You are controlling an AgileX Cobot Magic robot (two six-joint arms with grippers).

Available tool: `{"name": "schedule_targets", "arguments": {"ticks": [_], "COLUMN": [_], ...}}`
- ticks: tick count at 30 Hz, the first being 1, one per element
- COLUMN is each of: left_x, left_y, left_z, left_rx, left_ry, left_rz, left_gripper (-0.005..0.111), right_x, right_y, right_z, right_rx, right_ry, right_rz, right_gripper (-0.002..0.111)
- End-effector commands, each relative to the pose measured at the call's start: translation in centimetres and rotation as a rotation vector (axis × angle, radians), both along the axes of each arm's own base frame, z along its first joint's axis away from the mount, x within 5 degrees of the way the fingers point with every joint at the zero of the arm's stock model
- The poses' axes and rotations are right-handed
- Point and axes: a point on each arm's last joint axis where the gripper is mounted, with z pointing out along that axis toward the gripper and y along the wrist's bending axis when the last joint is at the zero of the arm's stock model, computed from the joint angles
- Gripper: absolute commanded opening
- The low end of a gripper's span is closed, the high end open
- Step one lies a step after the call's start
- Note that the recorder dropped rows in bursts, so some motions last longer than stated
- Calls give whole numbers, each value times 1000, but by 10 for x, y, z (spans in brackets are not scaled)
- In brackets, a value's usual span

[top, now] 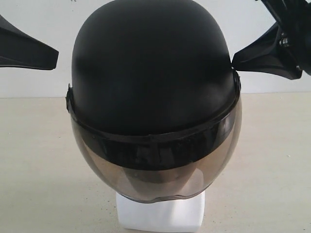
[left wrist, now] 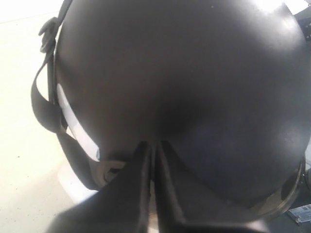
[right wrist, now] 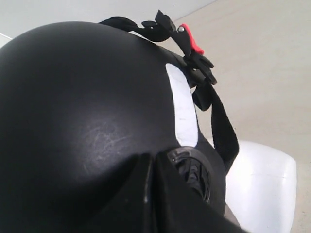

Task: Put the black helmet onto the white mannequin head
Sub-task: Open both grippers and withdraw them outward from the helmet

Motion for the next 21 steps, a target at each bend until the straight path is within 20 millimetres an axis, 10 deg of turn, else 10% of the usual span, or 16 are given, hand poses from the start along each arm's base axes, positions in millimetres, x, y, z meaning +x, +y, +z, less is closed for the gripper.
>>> {"name": "schedule_targets", "arguments": {"ticks": [1,21], "left_x": [-1,9], "left_y": [0,-1], "left_z": [3,-4], "left_rx": [-19,-27], "left_ry": [-1,23], "left_rz": [1,-7], "left_gripper": [4,4], "right_x": [0,-10], "right_y": [-2,-3], "right_z": [-22,-4], "right_rx": [-39,62], "right_ry": [56,-25], "right_rz": [-6,-37], "right_gripper": [0,0]}}
